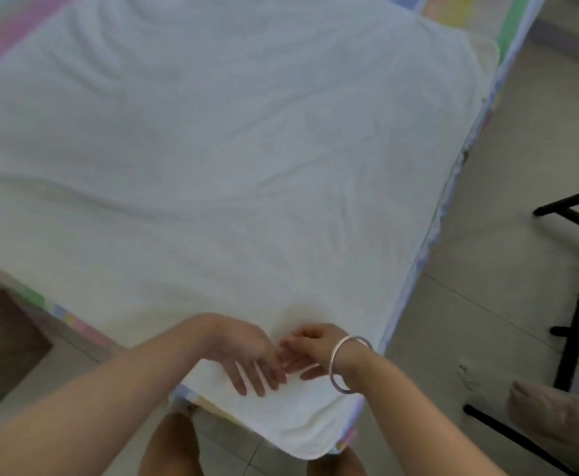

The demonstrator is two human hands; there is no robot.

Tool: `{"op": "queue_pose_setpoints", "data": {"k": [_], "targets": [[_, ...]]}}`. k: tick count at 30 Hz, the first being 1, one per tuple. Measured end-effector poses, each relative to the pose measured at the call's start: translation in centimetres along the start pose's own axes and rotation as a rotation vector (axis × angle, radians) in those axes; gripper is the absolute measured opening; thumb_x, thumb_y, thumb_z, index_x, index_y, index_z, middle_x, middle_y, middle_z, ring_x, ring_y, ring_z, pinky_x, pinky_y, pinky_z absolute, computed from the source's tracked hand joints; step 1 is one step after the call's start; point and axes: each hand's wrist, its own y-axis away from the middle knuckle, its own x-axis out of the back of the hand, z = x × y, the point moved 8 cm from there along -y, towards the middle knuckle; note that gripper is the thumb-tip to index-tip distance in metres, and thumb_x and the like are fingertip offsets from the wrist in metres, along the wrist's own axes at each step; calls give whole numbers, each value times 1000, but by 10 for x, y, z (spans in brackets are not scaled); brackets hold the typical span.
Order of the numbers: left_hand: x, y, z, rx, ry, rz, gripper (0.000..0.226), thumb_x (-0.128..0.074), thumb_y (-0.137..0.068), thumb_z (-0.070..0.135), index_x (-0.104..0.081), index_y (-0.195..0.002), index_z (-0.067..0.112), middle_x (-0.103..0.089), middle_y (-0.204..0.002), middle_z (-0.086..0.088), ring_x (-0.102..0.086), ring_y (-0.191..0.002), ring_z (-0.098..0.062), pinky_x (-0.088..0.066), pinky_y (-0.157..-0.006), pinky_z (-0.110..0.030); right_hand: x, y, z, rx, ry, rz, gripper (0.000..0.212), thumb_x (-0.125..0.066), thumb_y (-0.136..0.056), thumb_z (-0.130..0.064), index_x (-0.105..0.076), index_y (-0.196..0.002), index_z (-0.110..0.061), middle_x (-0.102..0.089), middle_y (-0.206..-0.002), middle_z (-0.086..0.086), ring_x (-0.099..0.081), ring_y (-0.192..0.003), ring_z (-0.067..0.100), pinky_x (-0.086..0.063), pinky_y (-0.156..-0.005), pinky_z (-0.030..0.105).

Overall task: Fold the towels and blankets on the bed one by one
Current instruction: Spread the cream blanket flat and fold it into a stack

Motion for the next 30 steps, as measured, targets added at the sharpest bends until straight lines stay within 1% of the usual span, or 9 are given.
{"op": "queue_pose_setpoints", "data": {"k": [3,5,7,12,15,18,20,24,30], "targets": [[136,65,-27,-52,81,429,18,-52,-95,14,-69,-93,8,-70,-90,-6,-66,-79,-17,-53,-65,-26,-25,-37,-75,160,-153,171,13,-54,-95,-9,-64,-102,-14,-72,-94,5,-66,-74,17,-52,-68,27],[218,106,-54,-125,209,742,20,-48,-97,11,-66,-88,9,-69,-84,-7,-64,-71,-17,-48,-62,-25,-46,-62,-118,224,-237,230,20,-53,-94,-6,-61,-109,-15,-72,-100,6,-67,-75,19,-53,-71,29],[290,146,-91,-210,362,980,24,-42,-98,9,-64,-88,9,-69,-84,-10,-63,-67,-18,-47,-60,-26,-82,-93,-165,275,-282,251,23,-50,-94,-5,-57,-113,-17,-72,-98,5,-68,-73,20,-55,-70,30],[422,221,-187,-300,677,1181,14,-45,-99,8,-57,-105,8,-66,-87,-10,-64,-67,-21,-54,-53,-27,-175,-171,-278,308,-344,405,19,-46,-92,1,-53,-91,-16,-65,-81,8,-59,-54,18,-49,-54,25],[486,268,-237,-277,508,1359,15,-53,-91,11,-58,-105,15,-66,-98,-8,-66,-83,-26,-57,-77,-42,-246,-214,-349,398,-288,355,18,-47,-92,-3,-54,-90,-19,-65,-87,4,-60,-61,18,-49,-57,26],[521,311,-248,-188,166,1539,21,-52,-87,10,-59,-106,19,-63,-105,1,-61,-99,-27,-49,-90,-38,-298,-233,-406,472,-44,326,20,-52,-91,-13,-54,-103,-28,-65,-101,-4,-63,-83,15,-53,-75,28],[538,323,-235,-240,45,1586,27,-51,-85,5,-59,-109,17,-60,-108,3,-60,-102,-24,-46,-89,-35,-297,-236,-433,494,98,387,23,-51,-92,-16,-57,-111,-27,-63,-102,-9,-62,-90,10,-51,-80,23],[555,317,-183,-384,-84,1581,28,-51,-85,5,-60,-103,24,-61,-111,6,-60,-98,-21,-46,-83,-33,-230,-215,-473,520,270,612,25,-50,-92,-14,-61,-110,-27,-63,-103,-11,-61,-91,9,-48,-81,23],[565,297,-82,-515,-117,1416,23,-49,-91,11,-59,-104,27,-59,-112,11,-59,-97,-15,-47,-83,-30,-120,-203,-511,410,481,804,29,-51,-91,-14,-61,-115,-25,-62,-109,-9,-59,-100,13,-48,-88,28]]}}
